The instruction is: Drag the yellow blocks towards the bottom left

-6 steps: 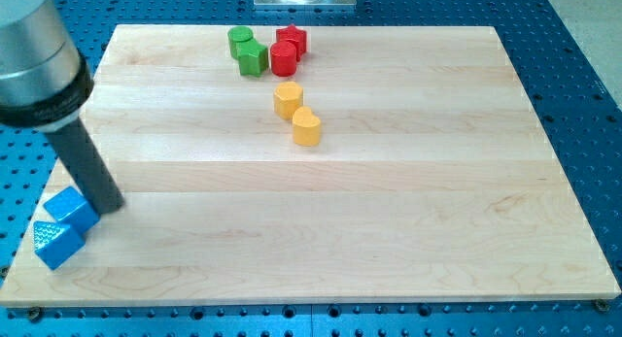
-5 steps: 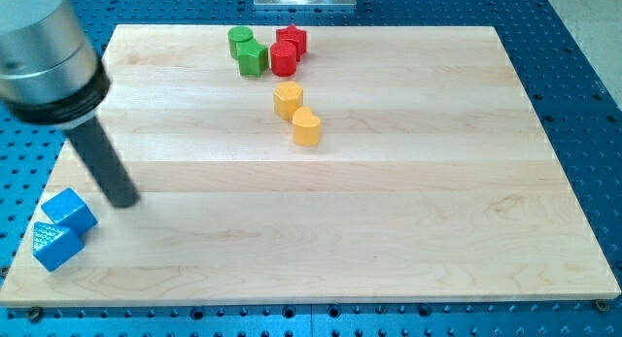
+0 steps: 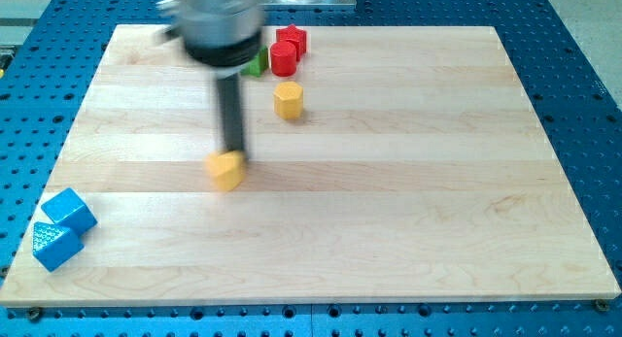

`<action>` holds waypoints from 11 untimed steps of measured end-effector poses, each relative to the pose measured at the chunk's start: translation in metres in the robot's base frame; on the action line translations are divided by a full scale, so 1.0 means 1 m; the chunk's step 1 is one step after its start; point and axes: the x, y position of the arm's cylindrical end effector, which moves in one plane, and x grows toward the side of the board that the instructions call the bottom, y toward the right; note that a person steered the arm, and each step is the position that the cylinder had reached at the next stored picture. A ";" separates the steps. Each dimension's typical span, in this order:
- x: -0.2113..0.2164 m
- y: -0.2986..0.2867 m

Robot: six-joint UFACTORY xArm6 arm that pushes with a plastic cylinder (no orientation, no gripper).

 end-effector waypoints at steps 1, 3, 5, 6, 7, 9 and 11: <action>0.002 0.016; 0.065 -0.007; 0.054 -0.043; -0.013 0.070; -0.088 0.162; -0.095 0.023; -0.015 -0.077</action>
